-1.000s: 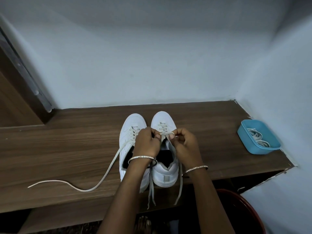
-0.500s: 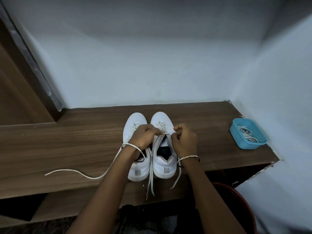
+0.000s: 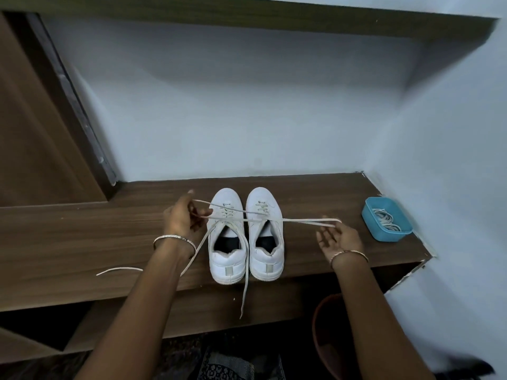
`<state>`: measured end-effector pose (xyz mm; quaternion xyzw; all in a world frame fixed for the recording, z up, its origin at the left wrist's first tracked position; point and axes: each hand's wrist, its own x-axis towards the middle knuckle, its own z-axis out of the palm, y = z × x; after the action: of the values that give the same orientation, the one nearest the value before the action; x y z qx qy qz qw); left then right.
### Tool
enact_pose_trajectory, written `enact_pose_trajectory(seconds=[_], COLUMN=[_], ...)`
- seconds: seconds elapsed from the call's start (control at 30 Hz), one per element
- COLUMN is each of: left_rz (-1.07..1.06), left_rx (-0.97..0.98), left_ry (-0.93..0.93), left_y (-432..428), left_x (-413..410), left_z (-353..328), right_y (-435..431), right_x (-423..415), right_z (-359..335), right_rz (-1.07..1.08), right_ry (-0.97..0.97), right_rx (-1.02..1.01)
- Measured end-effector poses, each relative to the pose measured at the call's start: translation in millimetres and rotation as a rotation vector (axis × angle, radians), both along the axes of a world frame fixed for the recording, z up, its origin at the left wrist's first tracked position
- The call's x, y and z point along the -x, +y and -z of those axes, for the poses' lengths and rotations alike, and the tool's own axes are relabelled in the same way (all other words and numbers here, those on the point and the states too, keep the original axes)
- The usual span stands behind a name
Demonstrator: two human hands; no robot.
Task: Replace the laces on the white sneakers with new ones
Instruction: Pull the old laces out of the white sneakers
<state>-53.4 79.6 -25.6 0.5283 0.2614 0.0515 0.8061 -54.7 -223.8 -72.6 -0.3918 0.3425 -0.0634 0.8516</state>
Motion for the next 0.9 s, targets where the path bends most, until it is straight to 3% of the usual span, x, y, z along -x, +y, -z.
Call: enact_pose_trajectory(seconds=[0.07, 0.13, 0.2, 0.27, 0.37, 0.43, 0.5, 0.67, 0.77, 0.9], left_rz=[-0.074, -0.103, -0.009, 0.085, 0.048, 0.062, 0.198, 0.615, 0.642, 0.595], left_rx=[0.017, -0.167, -0.635, -1.113, -1.495, -1.616, -1.697, -1.775, -1.751, -1.711], left_ry=[0.036, 0.08, 0.147, 0.222, 0.187, 0.039, -0.073, -0.032, -0.006, -0.055], left_y=[7.9, 16.0, 21.2, 15.3, -8.1, -27.7, -46.5, -79.9, -83.2, -81.4], left_x=[1.9, 4.2, 5.1, 7.0, 4.5, -1.6, -8.4, -25.9, -32.8, -31.5], left_z=[3.0, 5.6, 9.6, 11.4, 9.3, 7.3, 8.3, 25.4, 38.9, 46.8], right_y=[-13.2, -24.6, -34.8, -40.9, -24.1, 0.9, 27.8, 67.4, 79.1, 83.7], right_x=[7.9, 11.1, 10.8, 6.4, 4.5, 3.5, -3.0, -21.0, -24.1, -21.9], right_z=[1.1, 2.6, 1.7, 1.1, 0.4, -9.4, -14.0, 0.3, 7.6, 10.6], right_rz=[0.055, 0.111, 0.128, 0.056, 0.08, 0.078, -0.167, -0.535, -0.608, -0.576], right_ry=[0.004, 0.035, 0.09, 0.216, 0.317, 0.234, 0.07, -0.065, -0.04, -0.007], right_rx=[-0.064, -0.038, 0.108, 0.46, 0.91, 1.146, 1.181, 1.415, 1.585, 1.618])
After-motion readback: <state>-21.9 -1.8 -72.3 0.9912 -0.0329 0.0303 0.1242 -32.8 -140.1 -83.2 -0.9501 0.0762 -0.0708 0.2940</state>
